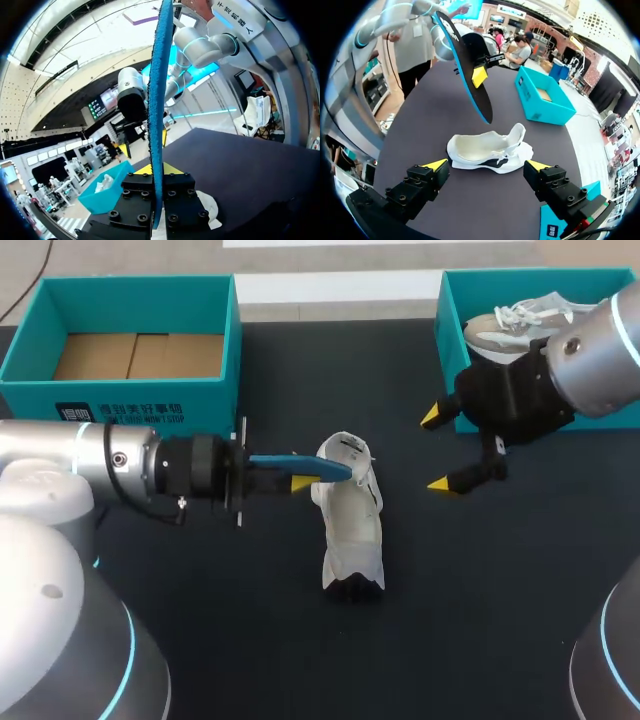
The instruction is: Take the shoe out of the shoebox, open the shoe tongue, remove and reinsert the insole, then place the shoe into the shoebox
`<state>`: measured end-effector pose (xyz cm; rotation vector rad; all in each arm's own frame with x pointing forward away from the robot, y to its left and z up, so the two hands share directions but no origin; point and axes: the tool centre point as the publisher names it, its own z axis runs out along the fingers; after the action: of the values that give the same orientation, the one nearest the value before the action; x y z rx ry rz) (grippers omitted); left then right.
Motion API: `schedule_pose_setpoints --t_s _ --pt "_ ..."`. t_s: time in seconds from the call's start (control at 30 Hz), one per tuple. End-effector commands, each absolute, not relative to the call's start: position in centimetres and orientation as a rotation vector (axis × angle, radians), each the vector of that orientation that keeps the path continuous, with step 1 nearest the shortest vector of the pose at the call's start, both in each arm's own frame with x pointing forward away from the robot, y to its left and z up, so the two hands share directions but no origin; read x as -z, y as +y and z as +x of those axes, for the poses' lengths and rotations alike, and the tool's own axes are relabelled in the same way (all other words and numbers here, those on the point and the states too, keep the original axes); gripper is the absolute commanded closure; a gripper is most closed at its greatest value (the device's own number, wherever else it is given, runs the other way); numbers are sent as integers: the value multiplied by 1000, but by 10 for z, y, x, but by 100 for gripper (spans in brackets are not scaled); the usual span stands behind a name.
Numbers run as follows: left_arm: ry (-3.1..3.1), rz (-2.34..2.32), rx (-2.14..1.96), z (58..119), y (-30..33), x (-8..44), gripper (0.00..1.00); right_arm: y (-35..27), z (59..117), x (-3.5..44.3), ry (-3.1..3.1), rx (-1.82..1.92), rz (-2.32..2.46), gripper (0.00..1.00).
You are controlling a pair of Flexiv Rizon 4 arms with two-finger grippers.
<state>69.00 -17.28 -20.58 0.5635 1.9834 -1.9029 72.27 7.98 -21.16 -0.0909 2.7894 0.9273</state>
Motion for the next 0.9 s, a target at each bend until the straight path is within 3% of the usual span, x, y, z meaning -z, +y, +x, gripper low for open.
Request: schedule_pose_setpoints --t_s 0.03,0.9 --pt "1982 509 1912 679 -182 217 100 89 734 232 2815 -892 -112 0" --pt "1952 466 1876 666 -211 255 100 105 748 307 2832 -890 -310 0"
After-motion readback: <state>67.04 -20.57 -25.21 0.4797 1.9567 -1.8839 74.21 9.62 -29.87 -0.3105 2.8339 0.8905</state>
